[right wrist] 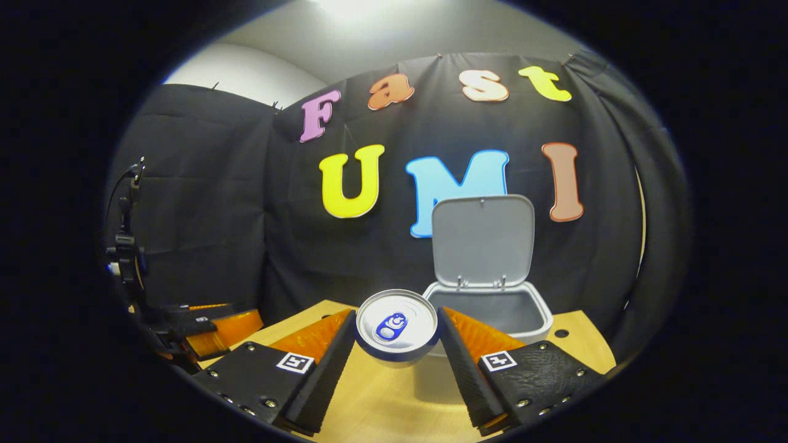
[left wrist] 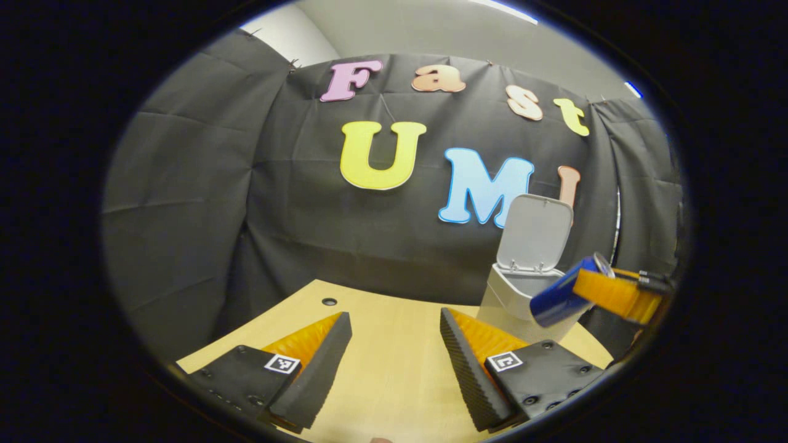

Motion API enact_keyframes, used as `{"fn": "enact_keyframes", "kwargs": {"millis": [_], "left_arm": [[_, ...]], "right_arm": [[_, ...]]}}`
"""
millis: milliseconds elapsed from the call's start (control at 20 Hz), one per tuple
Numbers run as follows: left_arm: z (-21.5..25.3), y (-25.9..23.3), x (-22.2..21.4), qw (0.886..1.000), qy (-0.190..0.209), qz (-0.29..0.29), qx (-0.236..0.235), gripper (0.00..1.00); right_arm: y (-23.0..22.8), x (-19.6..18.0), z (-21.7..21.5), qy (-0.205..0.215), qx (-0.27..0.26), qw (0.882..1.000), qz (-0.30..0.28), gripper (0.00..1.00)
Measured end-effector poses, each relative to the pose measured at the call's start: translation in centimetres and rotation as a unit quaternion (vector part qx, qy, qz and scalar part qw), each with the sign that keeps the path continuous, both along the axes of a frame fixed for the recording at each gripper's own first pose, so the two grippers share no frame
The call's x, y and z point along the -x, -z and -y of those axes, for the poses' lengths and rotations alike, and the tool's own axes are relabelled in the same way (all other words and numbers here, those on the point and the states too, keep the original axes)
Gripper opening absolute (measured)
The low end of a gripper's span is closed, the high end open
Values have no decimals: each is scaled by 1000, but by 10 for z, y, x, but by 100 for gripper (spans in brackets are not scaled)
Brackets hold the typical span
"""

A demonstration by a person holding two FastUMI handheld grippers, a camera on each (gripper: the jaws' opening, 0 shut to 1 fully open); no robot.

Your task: Press the lid of the desktop garbage bin to open it, pick up the crumpled paper on the desktop and throw it into the bin, then pick up the pop can on the desktop and drop it into the bin, and finally close the garbage bin lid.

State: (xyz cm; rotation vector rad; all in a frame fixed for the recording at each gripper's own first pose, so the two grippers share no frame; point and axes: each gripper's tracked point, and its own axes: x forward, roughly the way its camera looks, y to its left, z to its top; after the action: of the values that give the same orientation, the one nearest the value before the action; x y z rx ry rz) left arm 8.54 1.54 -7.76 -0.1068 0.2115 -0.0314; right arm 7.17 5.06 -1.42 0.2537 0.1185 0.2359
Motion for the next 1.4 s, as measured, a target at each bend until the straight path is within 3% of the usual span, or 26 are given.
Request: {"fn": "enact_keyframes", "kwargs": {"millis": [400,800,1100,1250,1400], "left_arm": [[7,-11,-5,1000,-7,11,-17,95],[25,-15,-6,999,4,18,-28,95],[27,-6,2,999,8,11,-32,94],[27,-6,0,999,12,8,-31,95],[27,-5,-5,999,17,7,-30,95]], "right_arm": [[-2,-35,25,40,26,998,30,84],[34,-66,20,42,62,997,-6,84],[56,-63,13,38,62,997,-40,84],[61,-60,13,43,66,996,-46,91],[62,-58,14,49,73,995,-45,92]]}}
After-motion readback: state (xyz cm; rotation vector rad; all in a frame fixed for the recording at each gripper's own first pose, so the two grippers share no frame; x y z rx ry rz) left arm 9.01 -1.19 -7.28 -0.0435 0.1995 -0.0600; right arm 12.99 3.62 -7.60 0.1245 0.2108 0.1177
